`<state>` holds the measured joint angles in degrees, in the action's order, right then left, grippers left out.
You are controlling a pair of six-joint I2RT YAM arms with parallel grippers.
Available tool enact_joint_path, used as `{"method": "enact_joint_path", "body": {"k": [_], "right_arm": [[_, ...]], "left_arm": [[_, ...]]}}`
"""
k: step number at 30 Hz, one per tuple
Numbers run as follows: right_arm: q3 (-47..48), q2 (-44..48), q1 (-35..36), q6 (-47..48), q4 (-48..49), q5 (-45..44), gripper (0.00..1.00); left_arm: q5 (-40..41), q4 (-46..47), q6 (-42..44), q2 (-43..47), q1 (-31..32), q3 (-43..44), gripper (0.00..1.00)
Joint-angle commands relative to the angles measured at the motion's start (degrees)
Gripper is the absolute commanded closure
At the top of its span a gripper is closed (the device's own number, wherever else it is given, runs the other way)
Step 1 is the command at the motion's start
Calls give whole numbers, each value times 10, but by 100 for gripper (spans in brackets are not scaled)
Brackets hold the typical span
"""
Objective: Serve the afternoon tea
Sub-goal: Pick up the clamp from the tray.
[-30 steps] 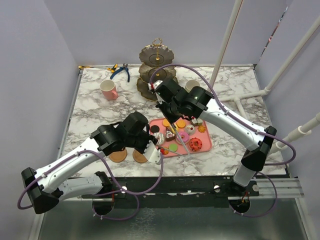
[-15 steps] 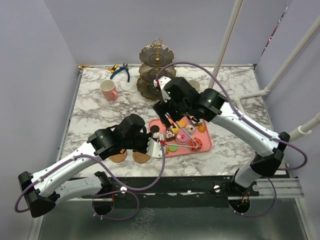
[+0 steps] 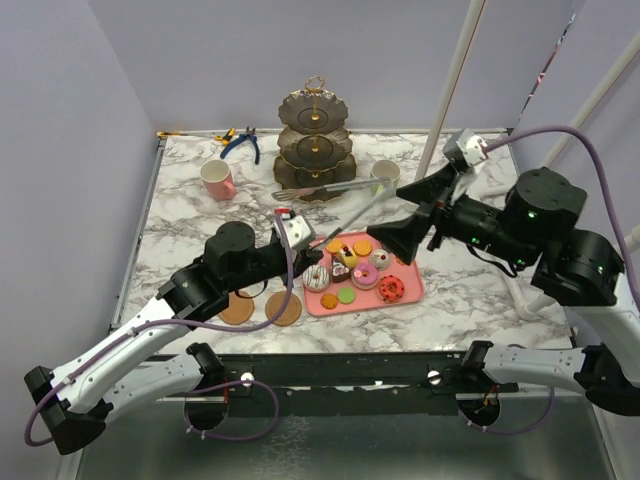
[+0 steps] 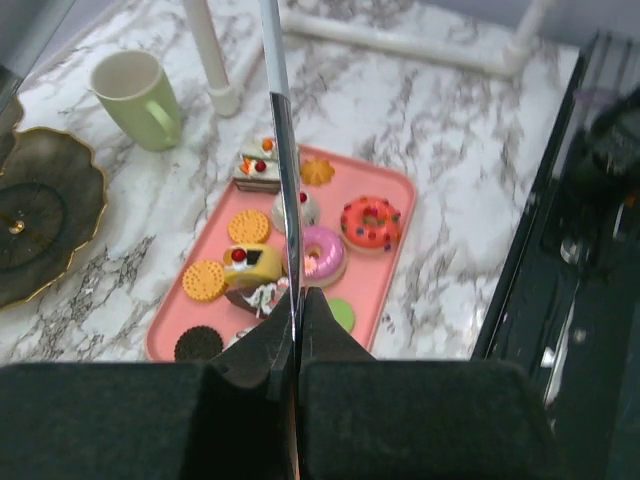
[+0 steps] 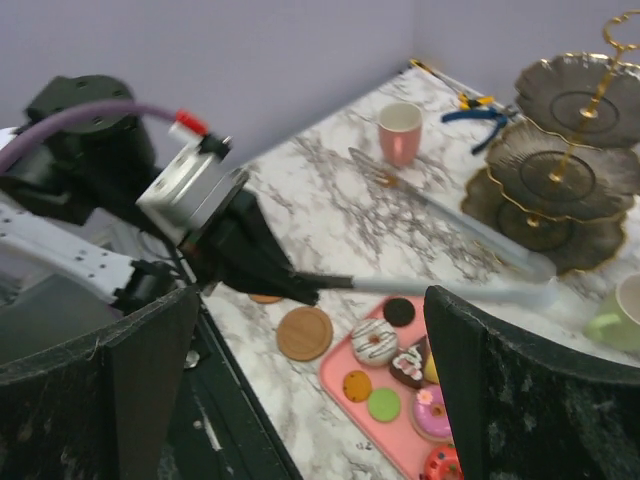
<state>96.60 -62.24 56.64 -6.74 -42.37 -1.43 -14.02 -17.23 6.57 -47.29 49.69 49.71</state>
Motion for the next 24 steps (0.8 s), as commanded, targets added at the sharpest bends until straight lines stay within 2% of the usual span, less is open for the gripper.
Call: {"method": "enact_joint_path", "body": {"k": [1,4,7,11,13,15,18,22,24], "right_arm": [[-69,31,3,-30,68,111,0],[-125,51,3,-49,114,120,0],[-198,54,2,-75,214,138,0],[-204,28,-34,-73,268,166,0],[-203,25,-92,-86,301,239,0],[-204,11,-178,-123,344,366,0],[-216,-26,-275,-209,476,524,0],[-239,-64,-283,-283,666,643,0],[-246,-68,-283,-270,686,644,0]], "left_arm": [[25,107,-147,-13,-25,61,100],[-3,115,-181,-32,-43,108,100],[-32,129,-215,-38,-70,141,100],[-73,122,-256,-33,-95,159,100],[-83,114,-264,-26,-100,162,100],[-88,106,-266,-19,-101,165,100],[-88,98,-266,-11,-102,168,100],[-101,93,-264,-7,-102,171,100],[-116,93,-263,-8,-102,170,100]]}}
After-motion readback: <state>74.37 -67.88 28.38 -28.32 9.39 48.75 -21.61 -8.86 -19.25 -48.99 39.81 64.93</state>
